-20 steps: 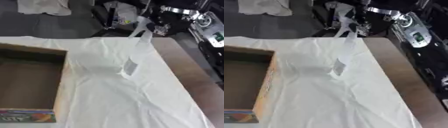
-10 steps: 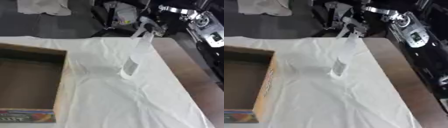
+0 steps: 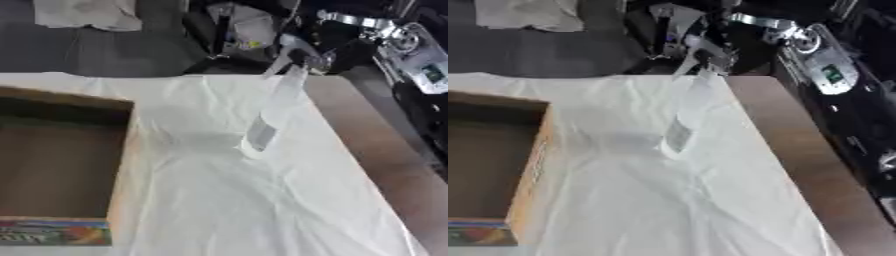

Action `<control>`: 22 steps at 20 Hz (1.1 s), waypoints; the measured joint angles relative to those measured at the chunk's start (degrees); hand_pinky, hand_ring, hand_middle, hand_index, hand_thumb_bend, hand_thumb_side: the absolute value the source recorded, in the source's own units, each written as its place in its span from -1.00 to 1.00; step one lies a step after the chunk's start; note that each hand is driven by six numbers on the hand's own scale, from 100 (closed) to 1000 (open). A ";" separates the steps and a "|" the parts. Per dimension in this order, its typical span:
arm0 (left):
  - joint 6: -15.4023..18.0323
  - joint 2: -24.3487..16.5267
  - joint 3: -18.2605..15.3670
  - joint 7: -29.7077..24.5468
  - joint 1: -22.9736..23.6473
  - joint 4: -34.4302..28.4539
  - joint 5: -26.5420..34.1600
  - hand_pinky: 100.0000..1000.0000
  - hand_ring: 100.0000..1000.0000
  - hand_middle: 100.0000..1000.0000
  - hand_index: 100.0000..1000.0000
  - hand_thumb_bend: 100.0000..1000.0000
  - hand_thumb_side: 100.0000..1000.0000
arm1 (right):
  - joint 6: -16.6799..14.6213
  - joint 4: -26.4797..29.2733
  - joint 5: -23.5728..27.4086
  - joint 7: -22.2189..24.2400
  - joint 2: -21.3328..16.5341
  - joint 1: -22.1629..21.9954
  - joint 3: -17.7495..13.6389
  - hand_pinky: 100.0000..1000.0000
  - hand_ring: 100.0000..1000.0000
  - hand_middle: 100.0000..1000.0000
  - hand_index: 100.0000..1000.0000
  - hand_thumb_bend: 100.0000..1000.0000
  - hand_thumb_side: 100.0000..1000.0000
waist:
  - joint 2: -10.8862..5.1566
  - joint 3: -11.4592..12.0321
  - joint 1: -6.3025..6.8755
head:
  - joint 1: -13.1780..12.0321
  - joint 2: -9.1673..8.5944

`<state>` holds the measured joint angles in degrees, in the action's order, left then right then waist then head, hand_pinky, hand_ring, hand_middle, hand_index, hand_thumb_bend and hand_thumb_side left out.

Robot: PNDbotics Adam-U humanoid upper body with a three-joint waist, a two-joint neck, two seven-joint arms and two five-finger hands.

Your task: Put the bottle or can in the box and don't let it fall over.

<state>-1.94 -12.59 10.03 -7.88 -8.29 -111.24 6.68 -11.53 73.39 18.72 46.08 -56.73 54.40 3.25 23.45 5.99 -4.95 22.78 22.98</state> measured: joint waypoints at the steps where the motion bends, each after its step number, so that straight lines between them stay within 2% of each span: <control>1: 0.00 0.00 0.00 -0.05 0.00 0.00 0.00 0.71 0.63 0.50 0.54 -0.85 0.72 | 0.10 0.07 0.44 0.28 0.00 -0.02 0.00 -0.07 0.01 0.14 0.39 -1.00 -0.88 | 0.00 0.00 0.00 | 0.00 0.00; 12: -0.02 0.00 0.00 -0.39 0.00 0.00 -0.02 0.71 0.63 0.50 0.53 -0.84 0.72 | 0.43 1.15 4.97 3.02 0.00 -0.05 0.34 -0.17 -0.04 0.08 0.35 -1.00 -0.90 | 0.00 -0.02 -0.05 | 0.00 0.00; 14: -0.04 0.00 0.00 -0.45 -0.01 0.00 -0.02 0.71 0.63 0.50 0.53 -0.84 0.72 | 0.04 1.41 5.55 3.39 0.00 -0.06 0.36 -0.21 -0.06 0.06 0.34 -1.00 -1.00 | 0.00 -0.01 -0.05 | 0.00 0.00; 22: -0.09 0.00 0.00 -0.78 -0.07 0.00 -0.02 0.72 0.63 0.50 0.53 -0.84 0.72 | -3.18 1.77 5.70 3.40 0.00 -0.29 0.40 -0.25 -0.11 0.00 0.30 -1.00 -1.00 | 0.00 0.08 -0.13 | 0.00 -0.01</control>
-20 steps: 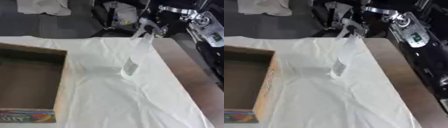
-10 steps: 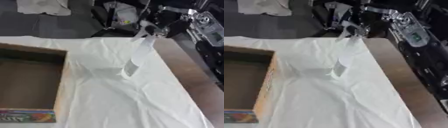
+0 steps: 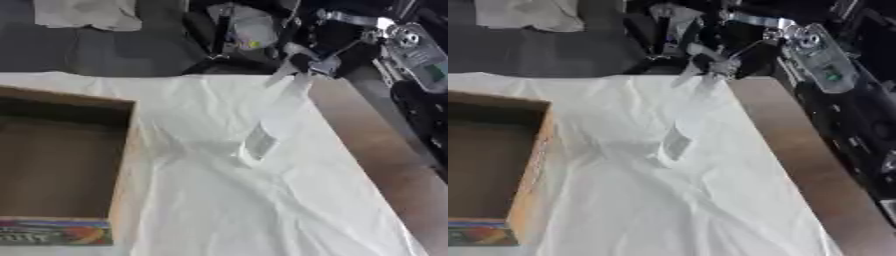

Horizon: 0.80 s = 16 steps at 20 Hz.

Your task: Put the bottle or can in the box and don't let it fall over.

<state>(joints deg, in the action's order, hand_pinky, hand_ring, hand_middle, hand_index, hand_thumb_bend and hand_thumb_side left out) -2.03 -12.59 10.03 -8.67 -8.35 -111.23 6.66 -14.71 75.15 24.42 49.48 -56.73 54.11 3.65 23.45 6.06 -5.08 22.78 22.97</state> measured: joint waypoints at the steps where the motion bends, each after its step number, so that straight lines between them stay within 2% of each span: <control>1: 0.01 0.00 0.00 -0.04 -0.01 0.00 0.00 0.72 0.63 0.50 0.53 -0.84 0.72 | -0.54 0.00 -0.01 -0.30 0.00 -0.03 0.00 -0.24 -0.10 0.01 0.32 -1.00 -1.00 | 0.00 0.03 0.00 | 0.00 0.00; 8: -0.05 0.01 0.00 -0.29 -0.15 0.00 0.00 0.72 0.63 0.50 0.52 -0.84 0.72 | -3.07 0.56 0.47 -1.48 0.03 -0.21 0.65 -0.04 -0.02 0.01 0.30 -1.00 -1.00 | 0.18 0.15 0.00 | 0.00 0.00; 16: -0.12 0.01 0.00 -0.53 -0.23 0.00 0.00 0.73 0.63 0.50 0.52 -0.84 0.71 | -3.45 1.84 0.89 -2.03 0.47 1.31 1.52 0.02 -0.02 -0.01 0.25 -1.00 -1.00 | 0.19 0.18 -0.16 | 0.11 0.12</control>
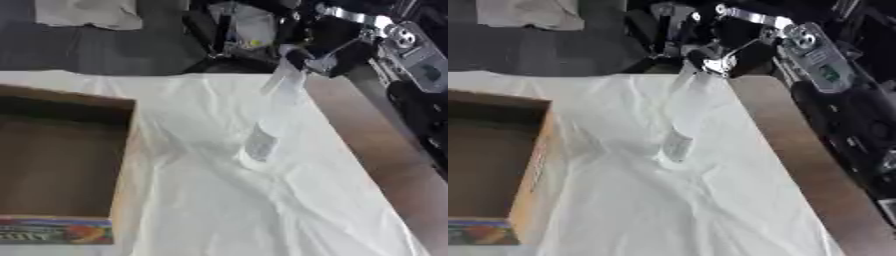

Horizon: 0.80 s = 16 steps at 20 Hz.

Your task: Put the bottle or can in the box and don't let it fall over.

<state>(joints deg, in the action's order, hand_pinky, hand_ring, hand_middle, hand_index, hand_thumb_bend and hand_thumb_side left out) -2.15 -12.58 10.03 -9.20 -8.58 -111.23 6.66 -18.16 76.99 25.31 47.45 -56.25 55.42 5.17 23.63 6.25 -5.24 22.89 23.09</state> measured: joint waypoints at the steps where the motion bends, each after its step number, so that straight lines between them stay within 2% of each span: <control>1: -0.01 0.00 0.00 -0.02 -0.01 0.00 0.00 0.73 0.63 0.50 0.52 -0.83 0.71 | -0.09 0.19 -0.12 -0.02 0.03 0.09 0.17 0.02 -0.02 -0.01 0.24 -1.00 -1.00 | 0.00 0.00 -0.09 | 0.00 0.02; 10: -0.06 0.00 0.00 -0.22 -0.17 0.00 0.02 0.73 0.63 0.50 0.51 -0.83 0.71 | -1.55 0.80 -1.11 -0.69 0.53 1.00 0.57 -0.07 -0.12 -0.10 0.09 -1.00 -1.00 | -0.03 0.02 -0.56 | 0.00 0.43; 16: -0.07 0.00 0.00 -0.33 -0.24 0.00 0.02 0.73 0.63 0.50 0.51 -0.83 0.71 | -1.32 1.34 0.34 -2.12 0.54 1.03 0.31 -0.14 -0.16 -0.15 0.02 -1.00 -1.00 | -0.06 0.03 -0.61 | 0.00 0.43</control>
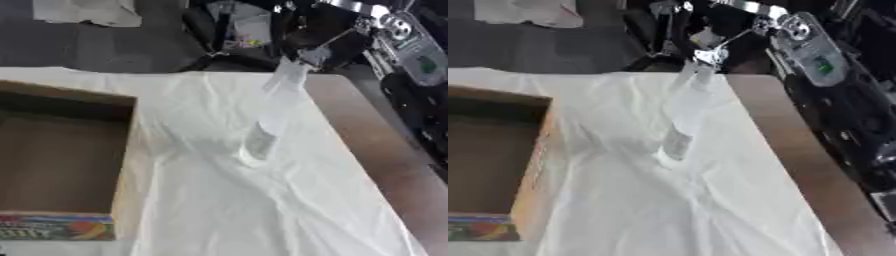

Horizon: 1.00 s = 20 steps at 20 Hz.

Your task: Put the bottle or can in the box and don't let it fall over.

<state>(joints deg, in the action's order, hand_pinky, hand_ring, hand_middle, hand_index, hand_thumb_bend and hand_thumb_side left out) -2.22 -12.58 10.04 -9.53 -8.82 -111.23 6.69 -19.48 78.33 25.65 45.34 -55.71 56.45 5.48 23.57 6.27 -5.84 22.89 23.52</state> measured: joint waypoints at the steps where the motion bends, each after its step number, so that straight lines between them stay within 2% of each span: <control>1: 0.00 0.00 0.00 -0.01 0.00 0.00 0.00 0.73 0.63 0.50 0.51 -0.83 0.71 | 0.11 0.13 0.27 -0.38 0.00 0.01 -0.20 0.02 -0.06 -0.11 0.04 -1.00 -1.00 | 0.00 0.01 -0.02 | 0.00 0.00; 2: -0.01 0.00 0.00 -0.02 0.00 0.00 0.00 0.73 0.63 0.50 0.51 -0.83 0.71 | 0.22 0.24 0.51 -0.94 0.00 0.01 -0.47 0.05 -0.05 -0.11 0.05 -1.00 -1.00 | -0.01 0.02 -0.04 | 0.00 0.00; 3: -0.01 0.00 0.00 -0.03 0.00 0.00 0.00 0.73 0.63 0.50 0.52 -0.83 0.70 | 0.27 0.29 0.72 -1.66 0.00 0.02 -0.77 0.23 -0.06 -0.10 0.19 -1.00 -1.00 | -0.01 0.03 -0.05 | 0.00 0.00; 5: -0.01 0.00 0.00 -0.03 0.00 0.00 0.00 0.73 0.63 0.50 0.52 -0.83 0.71 | -0.51 0.31 0.06 -3.90 -0.01 0.02 -1.67 0.31 -0.02 -0.01 0.35 -1.00 -0.54 | -0.01 0.05 -0.05 | -0.02 0.01; 7: -0.01 0.00 0.00 -0.03 0.00 0.00 0.00 0.73 0.63 0.50 0.51 -0.83 0.72 | -2.46 0.34 -2.72 -6.21 -0.04 0.00 -2.41 0.36 0.00 0.04 0.37 -0.94 -0.37 | -0.01 0.05 -0.05 | -0.03 0.01; 9: -0.01 0.00 0.00 -0.03 0.00 0.00 0.00 0.73 0.63 0.50 0.51 -0.83 0.72 | -4.53 0.33 -5.83 -7.58 -0.05 -0.03 -2.79 0.43 0.08 0.10 0.42 -0.79 -0.36 | -0.01 0.05 -0.03 | -0.03 0.02; 11: -0.02 0.01 0.00 -0.05 0.00 0.01 0.00 0.73 0.63 0.50 0.51 -0.83 0.72 | -6.39 0.28 -7.91 -7.47 -0.05 -0.05 -2.99 0.50 0.23 0.17 0.50 -0.66 -0.46 | -0.01 0.04 -0.01 | -0.03 0.02; 14: -0.04 0.01 0.00 -0.08 0.01 0.04 0.00 0.73 0.63 0.50 0.51 -0.83 0.72 | -8.12 -0.06 -8.51 -5.84 -0.05 -0.08 -3.33 0.55 0.33 0.24 0.56 -0.55 -0.54 | -0.01 0.01 0.05 | -0.04 0.03; 20: -0.08 0.01 -0.01 -0.20 0.03 0.05 -0.06 0.73 0.63 0.50 0.51 -0.83 0.72 | -7.68 -0.70 -9.11 -5.01 -1.10 -1.48 -4.28 0.58 0.40 0.29 0.62 -0.42 -0.49 | -0.01 -0.24 0.14 | -0.09 0.03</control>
<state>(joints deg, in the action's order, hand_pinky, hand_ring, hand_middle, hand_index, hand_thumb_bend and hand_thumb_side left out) -2.30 -12.57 10.03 -9.72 -8.79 -111.19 6.62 -27.16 77.63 16.54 40.32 -56.82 54.97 1.20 23.56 6.03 -5.70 22.80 23.55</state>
